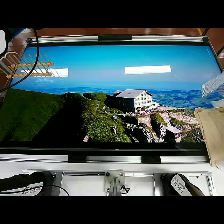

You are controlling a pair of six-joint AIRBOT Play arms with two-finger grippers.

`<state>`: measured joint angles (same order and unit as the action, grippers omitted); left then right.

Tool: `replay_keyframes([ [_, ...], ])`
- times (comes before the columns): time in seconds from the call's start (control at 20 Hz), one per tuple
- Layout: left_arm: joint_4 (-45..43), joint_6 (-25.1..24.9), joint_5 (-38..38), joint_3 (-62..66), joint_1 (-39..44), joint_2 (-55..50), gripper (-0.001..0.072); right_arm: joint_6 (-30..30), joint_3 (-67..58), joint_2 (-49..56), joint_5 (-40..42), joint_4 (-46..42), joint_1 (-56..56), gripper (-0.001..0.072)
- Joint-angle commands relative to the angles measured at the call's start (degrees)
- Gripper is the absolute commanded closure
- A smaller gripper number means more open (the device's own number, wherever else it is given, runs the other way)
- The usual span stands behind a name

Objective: Fold the shirts.

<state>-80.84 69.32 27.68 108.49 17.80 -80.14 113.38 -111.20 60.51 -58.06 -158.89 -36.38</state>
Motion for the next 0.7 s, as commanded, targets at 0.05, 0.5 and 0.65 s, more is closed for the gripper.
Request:
replay_keyframes([
  [0.05, -0.02, -0.02, 0.00, 0.00, -0.04, 0.00, 0.0171, 0.20, -0.04, 3.26, 4.44, 0.26, -1.36, 0.0611],
  [0.5, -0.02, -0.02, 3.50, 0.00, -0.04, 0.00, 0.0170, 0.39, -0.04, 9.42, 7.13, 15.76, -9.86, 0.0610],
  [0.65, 0.00, 0.00, 4.52, 0.00, -0.02, 0.00, 0.0171, -0.09, -0.04, 11.87, 13.14, 20.15, -7.91, 0.0610],
])
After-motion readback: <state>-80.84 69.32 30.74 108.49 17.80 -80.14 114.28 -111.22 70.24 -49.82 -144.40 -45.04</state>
